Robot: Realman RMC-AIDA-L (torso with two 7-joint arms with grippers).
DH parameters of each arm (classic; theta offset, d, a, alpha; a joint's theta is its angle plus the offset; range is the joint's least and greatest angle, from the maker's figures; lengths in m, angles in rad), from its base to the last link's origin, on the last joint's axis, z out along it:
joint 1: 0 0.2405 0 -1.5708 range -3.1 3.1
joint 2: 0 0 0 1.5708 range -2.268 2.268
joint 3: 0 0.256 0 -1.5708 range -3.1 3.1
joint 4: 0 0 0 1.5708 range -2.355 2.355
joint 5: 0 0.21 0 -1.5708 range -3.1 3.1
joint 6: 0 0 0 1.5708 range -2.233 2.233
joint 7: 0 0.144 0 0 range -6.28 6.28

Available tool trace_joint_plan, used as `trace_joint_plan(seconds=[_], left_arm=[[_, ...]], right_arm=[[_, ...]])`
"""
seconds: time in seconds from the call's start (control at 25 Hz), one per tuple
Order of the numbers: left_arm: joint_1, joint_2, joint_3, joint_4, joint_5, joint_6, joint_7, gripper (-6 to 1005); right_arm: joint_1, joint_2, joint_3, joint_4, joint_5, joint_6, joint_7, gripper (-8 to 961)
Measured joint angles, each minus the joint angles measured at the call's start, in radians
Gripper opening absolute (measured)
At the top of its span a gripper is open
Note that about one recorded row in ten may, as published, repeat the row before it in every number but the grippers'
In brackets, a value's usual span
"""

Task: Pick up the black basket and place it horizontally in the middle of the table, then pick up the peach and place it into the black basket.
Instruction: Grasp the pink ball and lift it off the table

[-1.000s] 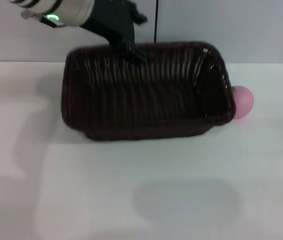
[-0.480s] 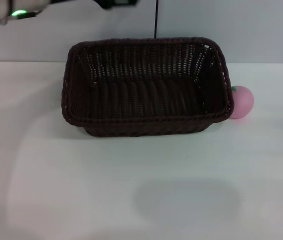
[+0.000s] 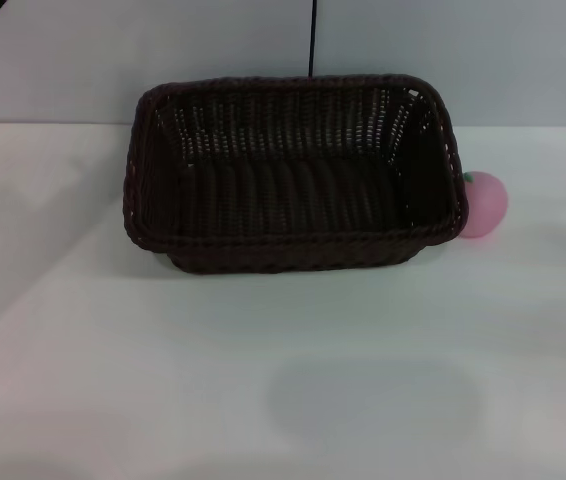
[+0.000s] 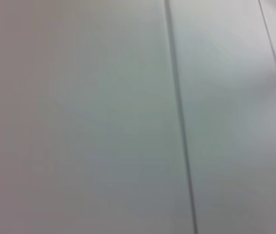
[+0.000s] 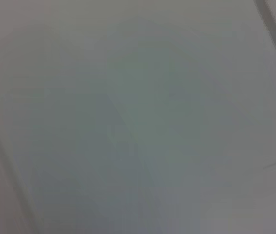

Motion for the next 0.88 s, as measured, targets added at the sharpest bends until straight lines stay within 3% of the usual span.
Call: trace_joint_plan(seconds=[0.04, 0.2, 0.28, 0.36, 0.4, 0.52, 0.88], left_arm=[[-0.006, 0.0, -0.001, -0.056, -0.049, 0.042, 0.033, 810], [-0.038, -0.001, 0.001, -0.281, -0.219, 0.233, 0.181, 810], [-0.047, -0.001, 0.001, -0.333, -0.25, 0.279, 0.211, 810], [-0.047, -0.001, 0.001, -0.333, -0.25, 0.279, 0.211, 810], [-0.057, -0.001, -0.001, -0.398, -0.274, 0.333, 0.238, 810], [-0.057, -0.001, -0.002, -0.421, -0.281, 0.35, 0.24, 810], [-0.048, 0.0, -0.004, -0.463, -0.285, 0.385, 0.242, 810]], right_arm=[[0.0, 0.0, 0.0, 0.0, 0.0, 0.0, 0.0, 583], [0.029, -0.014, -0.028, -0.206, -0.17, -0.067, 0.218, 584], [0.064, -0.03, -0.058, -0.357, -0.282, -0.124, 0.378, 584], [0.083, -0.036, -0.07, -0.409, -0.327, -0.147, 0.427, 585], [0.116, -0.045, -0.092, -0.482, -0.389, -0.174, 0.499, 585], [0.162, -0.053, -0.148, -0.552, -0.465, -0.187, 0.595, 586], [0.269, -0.064, -0.32, -0.57, -0.626, -0.148, 0.756, 589]])
